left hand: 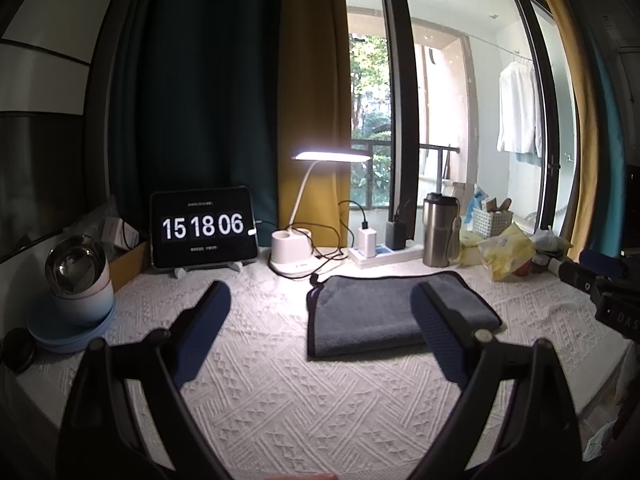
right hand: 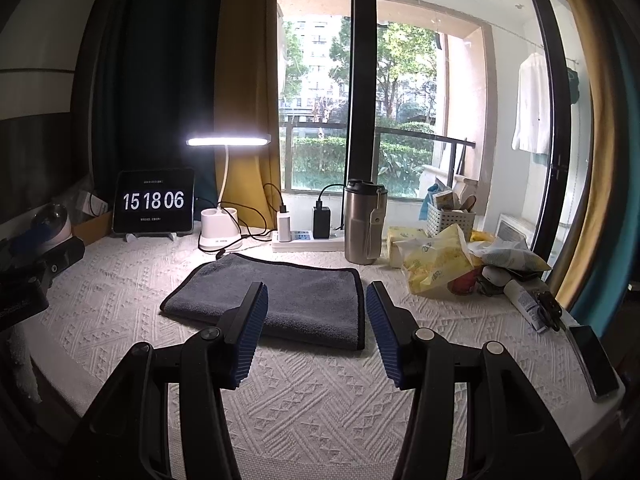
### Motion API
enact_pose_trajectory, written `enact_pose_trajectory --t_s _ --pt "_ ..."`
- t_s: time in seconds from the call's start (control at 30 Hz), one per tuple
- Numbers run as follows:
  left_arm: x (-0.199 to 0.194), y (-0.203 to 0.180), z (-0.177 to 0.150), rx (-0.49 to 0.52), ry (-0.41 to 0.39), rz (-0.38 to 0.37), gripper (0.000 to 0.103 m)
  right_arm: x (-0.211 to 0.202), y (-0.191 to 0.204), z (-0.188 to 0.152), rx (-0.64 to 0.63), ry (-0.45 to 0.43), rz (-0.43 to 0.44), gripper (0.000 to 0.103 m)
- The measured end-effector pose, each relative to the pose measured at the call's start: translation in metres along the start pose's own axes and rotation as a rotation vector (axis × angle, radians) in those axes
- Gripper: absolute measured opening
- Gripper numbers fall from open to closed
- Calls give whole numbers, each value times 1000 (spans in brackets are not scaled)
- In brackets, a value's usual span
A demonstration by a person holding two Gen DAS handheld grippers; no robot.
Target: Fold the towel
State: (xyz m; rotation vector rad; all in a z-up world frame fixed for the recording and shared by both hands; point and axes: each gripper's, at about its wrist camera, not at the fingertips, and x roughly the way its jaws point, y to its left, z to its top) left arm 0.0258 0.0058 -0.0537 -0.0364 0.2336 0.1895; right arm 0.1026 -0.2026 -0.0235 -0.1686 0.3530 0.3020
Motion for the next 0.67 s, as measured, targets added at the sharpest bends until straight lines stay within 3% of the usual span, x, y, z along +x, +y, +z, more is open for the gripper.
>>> enact_pose_trajectory --t_s 0.67 --pt "14 -4 -1 23 24 7 93 14 -2 -2 6 31 8 56"
